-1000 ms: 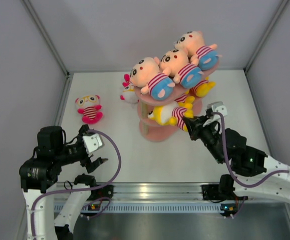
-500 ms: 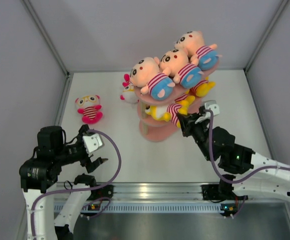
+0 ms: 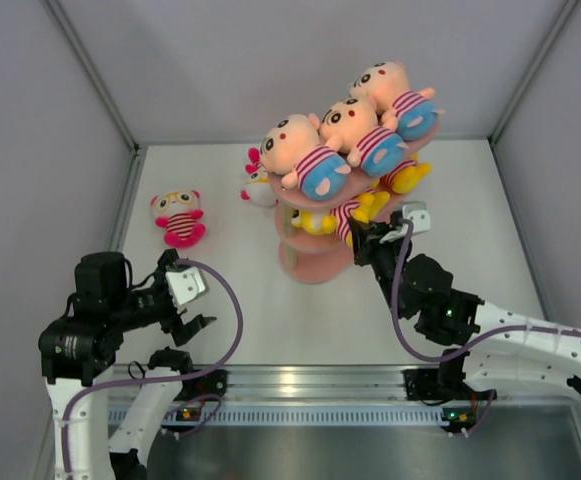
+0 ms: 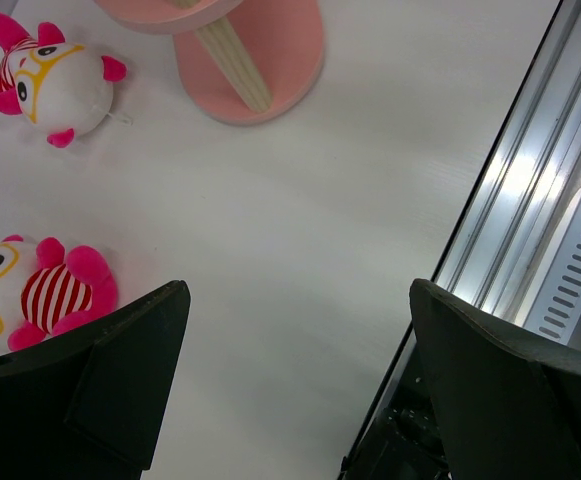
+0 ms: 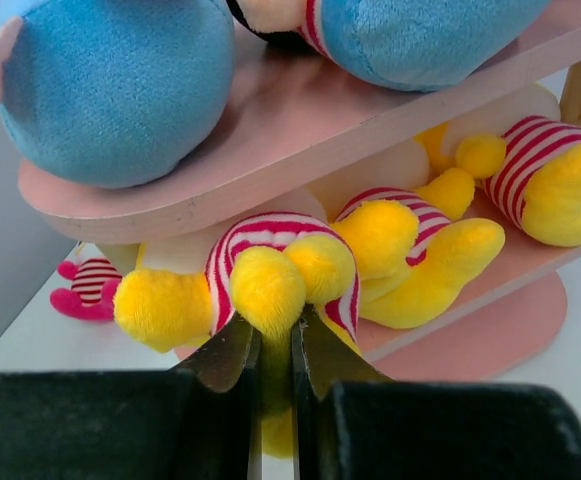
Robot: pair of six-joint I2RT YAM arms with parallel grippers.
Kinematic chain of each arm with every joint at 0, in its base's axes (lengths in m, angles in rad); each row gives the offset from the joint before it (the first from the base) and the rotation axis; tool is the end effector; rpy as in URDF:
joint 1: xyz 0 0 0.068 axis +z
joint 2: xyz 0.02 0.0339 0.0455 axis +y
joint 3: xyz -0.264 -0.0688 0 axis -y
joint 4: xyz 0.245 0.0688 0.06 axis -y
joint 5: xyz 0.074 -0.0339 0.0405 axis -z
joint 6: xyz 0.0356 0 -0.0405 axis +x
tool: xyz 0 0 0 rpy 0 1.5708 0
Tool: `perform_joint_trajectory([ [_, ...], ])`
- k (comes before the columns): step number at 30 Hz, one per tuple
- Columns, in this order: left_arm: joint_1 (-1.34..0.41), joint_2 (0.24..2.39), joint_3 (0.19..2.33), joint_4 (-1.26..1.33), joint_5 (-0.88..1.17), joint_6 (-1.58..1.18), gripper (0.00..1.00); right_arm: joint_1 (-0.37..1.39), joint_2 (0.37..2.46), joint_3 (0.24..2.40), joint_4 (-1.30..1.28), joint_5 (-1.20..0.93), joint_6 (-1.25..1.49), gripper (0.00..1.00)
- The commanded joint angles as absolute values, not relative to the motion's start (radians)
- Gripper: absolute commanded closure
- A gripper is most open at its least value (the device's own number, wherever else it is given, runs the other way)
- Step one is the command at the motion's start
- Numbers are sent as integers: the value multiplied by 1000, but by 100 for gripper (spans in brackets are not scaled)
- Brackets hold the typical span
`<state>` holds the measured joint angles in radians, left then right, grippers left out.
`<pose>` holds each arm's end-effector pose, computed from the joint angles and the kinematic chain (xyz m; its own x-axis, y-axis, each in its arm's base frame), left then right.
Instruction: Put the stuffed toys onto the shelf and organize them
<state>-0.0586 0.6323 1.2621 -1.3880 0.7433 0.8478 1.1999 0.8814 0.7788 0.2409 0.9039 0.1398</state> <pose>0.0410 -0.0265 0.3934 -0.0540 0.5562 -0.8293 0.8678 0.4370 0.2366 0.0975 0.1735 0.3650 0.0085 0.2595 -0.9657 -0.2985 0.9224 0.2453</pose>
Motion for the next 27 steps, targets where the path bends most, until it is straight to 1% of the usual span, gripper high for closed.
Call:
perform_joint_trajectory([
  [1,-55,629,1252,-1509,758,861,2,1177,900,766,400,894,127,100],
  [7,-55,629,1249,-1508,759,859,2,1120,882,755,426,911,139,100],
  [13,-55,624,1243,-1509,747,864,2,1066,818,741,353,933,169,100],
  [17,-55,632,1241,-1509,756,870,2,1052,795,726,327,873,166,100],
  [23,-55,637,1249,-1509,758,867,2,1051,844,762,297,640,143,100],
  [27,-55,634,1247,-1509,755,862,2,1051,859,761,354,620,161,100],
])
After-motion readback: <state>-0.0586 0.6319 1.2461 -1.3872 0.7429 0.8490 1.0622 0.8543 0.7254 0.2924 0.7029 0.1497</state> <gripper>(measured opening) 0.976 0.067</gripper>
